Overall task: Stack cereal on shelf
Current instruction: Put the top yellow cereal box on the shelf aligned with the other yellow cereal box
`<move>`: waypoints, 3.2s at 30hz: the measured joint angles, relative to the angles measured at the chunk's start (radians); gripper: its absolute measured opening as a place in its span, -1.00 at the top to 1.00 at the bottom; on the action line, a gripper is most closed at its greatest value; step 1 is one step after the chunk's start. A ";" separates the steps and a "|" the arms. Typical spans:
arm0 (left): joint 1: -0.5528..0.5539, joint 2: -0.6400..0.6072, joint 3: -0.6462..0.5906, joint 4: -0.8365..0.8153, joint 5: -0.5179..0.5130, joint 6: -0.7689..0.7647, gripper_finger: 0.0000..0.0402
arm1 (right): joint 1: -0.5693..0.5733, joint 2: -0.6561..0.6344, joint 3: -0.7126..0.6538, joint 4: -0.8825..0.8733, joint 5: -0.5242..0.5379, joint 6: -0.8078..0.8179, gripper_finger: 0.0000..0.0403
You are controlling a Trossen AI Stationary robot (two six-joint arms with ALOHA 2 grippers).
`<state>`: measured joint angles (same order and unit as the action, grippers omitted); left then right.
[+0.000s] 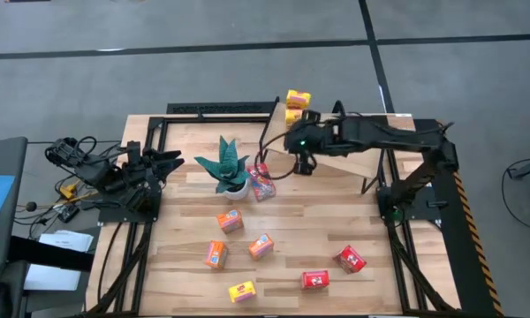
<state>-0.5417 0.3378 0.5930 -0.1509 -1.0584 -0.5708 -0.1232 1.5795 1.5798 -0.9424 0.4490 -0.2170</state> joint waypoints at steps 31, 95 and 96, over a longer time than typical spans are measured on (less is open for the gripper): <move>0.000 0.000 0.000 -0.036 -0.007 -0.026 -0.46 | -0.129 0.164 -0.072 0.274 0.156 -0.132 0.93; 0.000 0.000 0.000 -0.069 -0.073 -0.062 -0.46 | -0.307 -0.367 -0.728 0.868 -0.114 0.317 0.82; 0.000 0.000 0.000 -0.069 -0.073 -0.062 -0.46 | -0.307 -0.386 -0.723 0.857 -0.114 0.316 0.81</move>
<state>-0.5415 0.3378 0.5934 -0.2195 -1.1313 -0.6331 -0.4299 1.1932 0.8564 -0.0852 0.3351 0.0991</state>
